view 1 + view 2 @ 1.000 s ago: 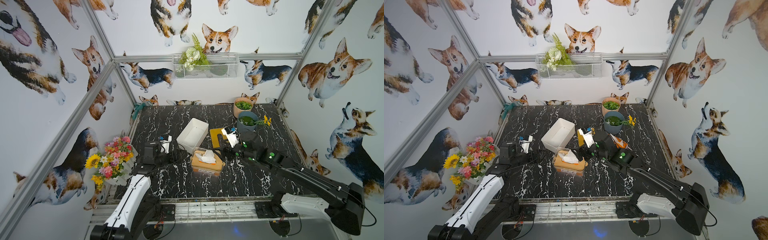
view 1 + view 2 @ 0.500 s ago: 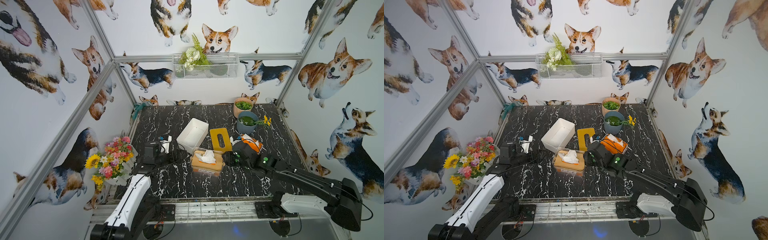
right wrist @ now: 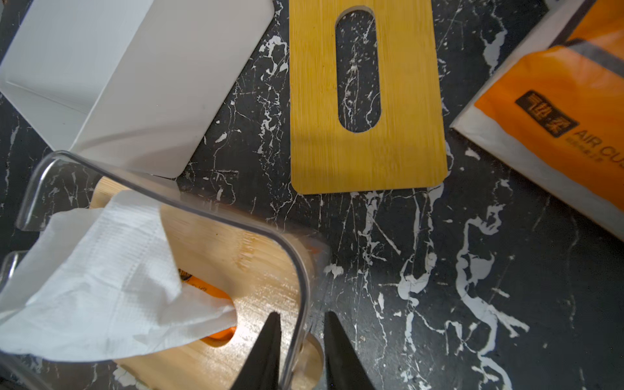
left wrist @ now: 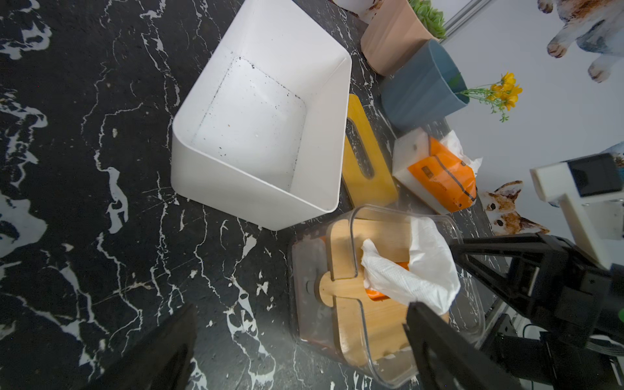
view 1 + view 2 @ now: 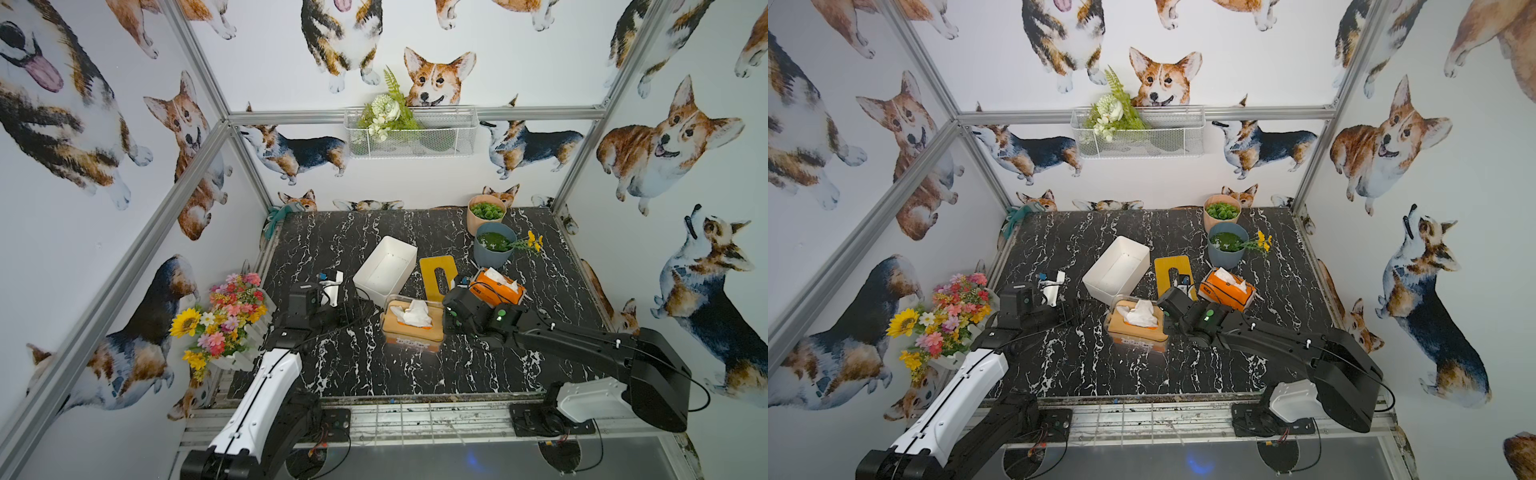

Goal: Put the tissue paper into the tissue box
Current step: Pick up the tissue box from the center of the board.

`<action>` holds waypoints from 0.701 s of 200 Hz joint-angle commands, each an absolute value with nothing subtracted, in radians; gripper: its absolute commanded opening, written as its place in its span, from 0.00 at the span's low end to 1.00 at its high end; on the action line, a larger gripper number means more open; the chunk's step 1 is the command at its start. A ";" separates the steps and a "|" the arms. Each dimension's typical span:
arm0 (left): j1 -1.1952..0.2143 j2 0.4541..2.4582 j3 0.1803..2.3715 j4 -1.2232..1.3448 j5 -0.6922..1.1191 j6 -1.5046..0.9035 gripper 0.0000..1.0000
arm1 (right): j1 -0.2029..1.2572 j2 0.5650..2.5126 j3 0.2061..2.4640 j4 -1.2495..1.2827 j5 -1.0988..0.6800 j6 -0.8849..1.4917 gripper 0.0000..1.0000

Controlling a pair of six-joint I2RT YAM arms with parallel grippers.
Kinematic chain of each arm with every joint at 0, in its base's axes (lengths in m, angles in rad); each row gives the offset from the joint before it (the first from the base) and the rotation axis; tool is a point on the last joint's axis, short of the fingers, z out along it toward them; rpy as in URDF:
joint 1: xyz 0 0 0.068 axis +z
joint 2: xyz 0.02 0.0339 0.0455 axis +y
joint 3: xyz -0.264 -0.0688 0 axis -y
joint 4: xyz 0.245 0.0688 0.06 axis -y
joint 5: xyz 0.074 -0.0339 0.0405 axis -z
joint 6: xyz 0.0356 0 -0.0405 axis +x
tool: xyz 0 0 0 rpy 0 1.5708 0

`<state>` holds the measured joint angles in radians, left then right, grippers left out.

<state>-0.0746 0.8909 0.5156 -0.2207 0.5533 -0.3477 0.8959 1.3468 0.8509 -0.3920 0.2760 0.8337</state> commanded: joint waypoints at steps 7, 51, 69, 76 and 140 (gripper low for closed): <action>-0.075 0.888 0.514 -0.199 0.554 -0.342 1.00 | 0.896 1.377 0.872 -0.350 0.321 0.841 0.19; -0.075 0.885 0.514 -0.198 0.552 -0.341 1.00 | 0.880 1.395 0.929 -0.384 0.369 0.799 0.00; -0.075 0.885 0.514 -0.198 0.552 -0.341 1.00 | 0.855 1.378 0.949 -0.395 0.367 0.778 0.00; -0.075 0.884 0.514 -0.199 0.552 -0.341 1.00 | 0.843 1.365 0.956 -0.396 0.359 0.766 0.00; -0.075 0.880 0.514 -0.199 0.550 -0.341 1.00 | 0.720 1.256 1.086 -0.421 0.318 0.633 0.00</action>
<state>-0.0746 0.8833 0.5156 -0.2207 0.5526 -0.3473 0.7639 1.2900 1.0271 -0.4397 0.3244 0.6941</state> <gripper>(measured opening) 0.998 0.074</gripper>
